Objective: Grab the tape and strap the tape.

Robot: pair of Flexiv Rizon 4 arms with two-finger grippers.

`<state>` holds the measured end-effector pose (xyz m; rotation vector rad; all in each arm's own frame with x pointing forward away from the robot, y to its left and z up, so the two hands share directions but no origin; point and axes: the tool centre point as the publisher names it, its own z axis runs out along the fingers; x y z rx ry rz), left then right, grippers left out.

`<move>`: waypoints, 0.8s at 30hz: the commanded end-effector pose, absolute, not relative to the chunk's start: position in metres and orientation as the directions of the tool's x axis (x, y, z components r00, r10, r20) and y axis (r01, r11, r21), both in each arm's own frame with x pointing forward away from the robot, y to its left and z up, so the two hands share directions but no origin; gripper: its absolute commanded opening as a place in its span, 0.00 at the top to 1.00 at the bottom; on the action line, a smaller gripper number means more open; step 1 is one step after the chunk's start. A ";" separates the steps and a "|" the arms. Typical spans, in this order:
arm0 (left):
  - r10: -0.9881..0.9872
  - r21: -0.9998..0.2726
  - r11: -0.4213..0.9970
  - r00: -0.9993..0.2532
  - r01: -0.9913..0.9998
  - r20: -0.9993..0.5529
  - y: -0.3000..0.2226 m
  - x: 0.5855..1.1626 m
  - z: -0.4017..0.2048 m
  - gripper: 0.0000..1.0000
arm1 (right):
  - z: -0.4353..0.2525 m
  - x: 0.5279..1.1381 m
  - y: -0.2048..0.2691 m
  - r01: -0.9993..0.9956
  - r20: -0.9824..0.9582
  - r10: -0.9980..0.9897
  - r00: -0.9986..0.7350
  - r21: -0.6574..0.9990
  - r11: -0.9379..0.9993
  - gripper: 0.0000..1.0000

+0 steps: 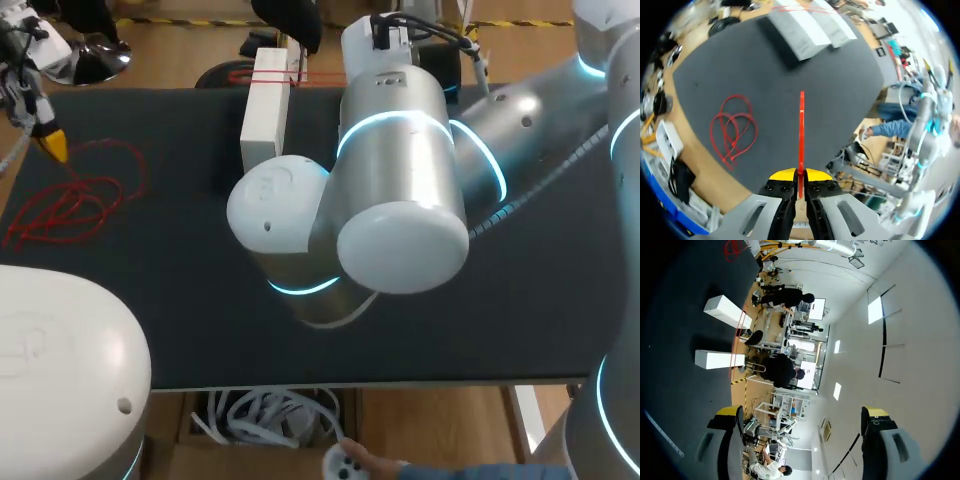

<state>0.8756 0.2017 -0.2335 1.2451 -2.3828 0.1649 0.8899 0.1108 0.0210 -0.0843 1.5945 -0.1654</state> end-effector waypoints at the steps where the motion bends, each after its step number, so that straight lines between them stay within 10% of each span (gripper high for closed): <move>1: -0.764 0.274 0.535 -0.319 -0.799 0.560 0.226 0.900 -0.225 1.00 | 0.023 0.890 0.111 0.048 -0.987 -0.160 -0.035 -0.161 0.986 0.00; 17: -0.814 0.370 0.476 -0.241 -0.798 0.528 0.266 0.914 -0.207 0.96 | 0.023 0.890 0.111 0.048 -0.987 -0.160 -0.035 -0.161 0.986 0.00; 20: -0.801 0.336 0.504 -0.285 -0.796 0.527 0.264 0.917 -0.205 0.48 | 0.023 0.890 0.111 0.048 -0.987 -0.160 -0.035 -0.161 0.986 0.00; 21: -0.801 0.336 0.504 -0.285 -0.796 0.527 0.264 0.917 -0.205 0.00 | 0.023 0.890 0.111 0.048 -0.987 -0.160 -0.035 -0.161 0.986 0.00; 24: -0.801 0.336 0.504 -0.285 -0.796 0.527 0.264 0.917 -0.205 0.00 | 0.023 0.890 0.111 0.048 -0.987 -0.160 -0.035 -0.161 0.986 0.00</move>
